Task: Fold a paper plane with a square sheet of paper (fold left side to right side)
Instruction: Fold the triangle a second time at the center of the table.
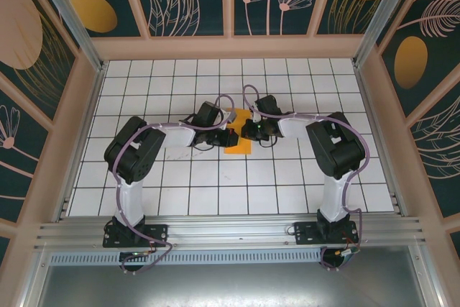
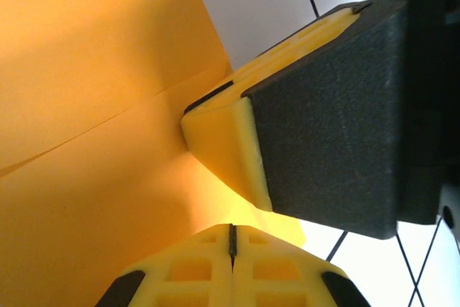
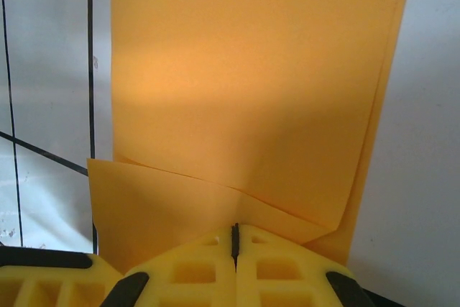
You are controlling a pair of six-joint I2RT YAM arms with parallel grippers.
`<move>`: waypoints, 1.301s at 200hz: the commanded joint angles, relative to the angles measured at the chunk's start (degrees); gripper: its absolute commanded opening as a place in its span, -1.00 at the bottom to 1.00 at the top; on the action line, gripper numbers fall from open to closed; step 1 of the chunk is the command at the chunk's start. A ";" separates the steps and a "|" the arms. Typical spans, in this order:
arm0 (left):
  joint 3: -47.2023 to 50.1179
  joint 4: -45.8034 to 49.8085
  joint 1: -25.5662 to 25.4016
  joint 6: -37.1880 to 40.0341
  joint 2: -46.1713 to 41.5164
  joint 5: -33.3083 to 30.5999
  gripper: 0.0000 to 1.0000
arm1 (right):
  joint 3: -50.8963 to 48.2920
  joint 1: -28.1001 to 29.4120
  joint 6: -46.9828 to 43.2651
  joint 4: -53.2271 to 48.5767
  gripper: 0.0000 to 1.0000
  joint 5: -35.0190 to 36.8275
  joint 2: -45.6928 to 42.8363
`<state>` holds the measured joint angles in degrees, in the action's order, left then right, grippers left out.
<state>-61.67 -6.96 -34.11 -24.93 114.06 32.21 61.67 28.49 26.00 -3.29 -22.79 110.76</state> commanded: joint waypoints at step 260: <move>13.62 1.98 0.27 0.17 -7.07 -4.99 -0.96 | 2.58 -1.94 -1.48 -7.87 -1.00 3.57 3.16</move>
<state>-50.63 -10.46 -34.11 -24.10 107.70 28.21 63.94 27.97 25.78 -6.52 -23.46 111.72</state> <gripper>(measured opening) 0.070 0.048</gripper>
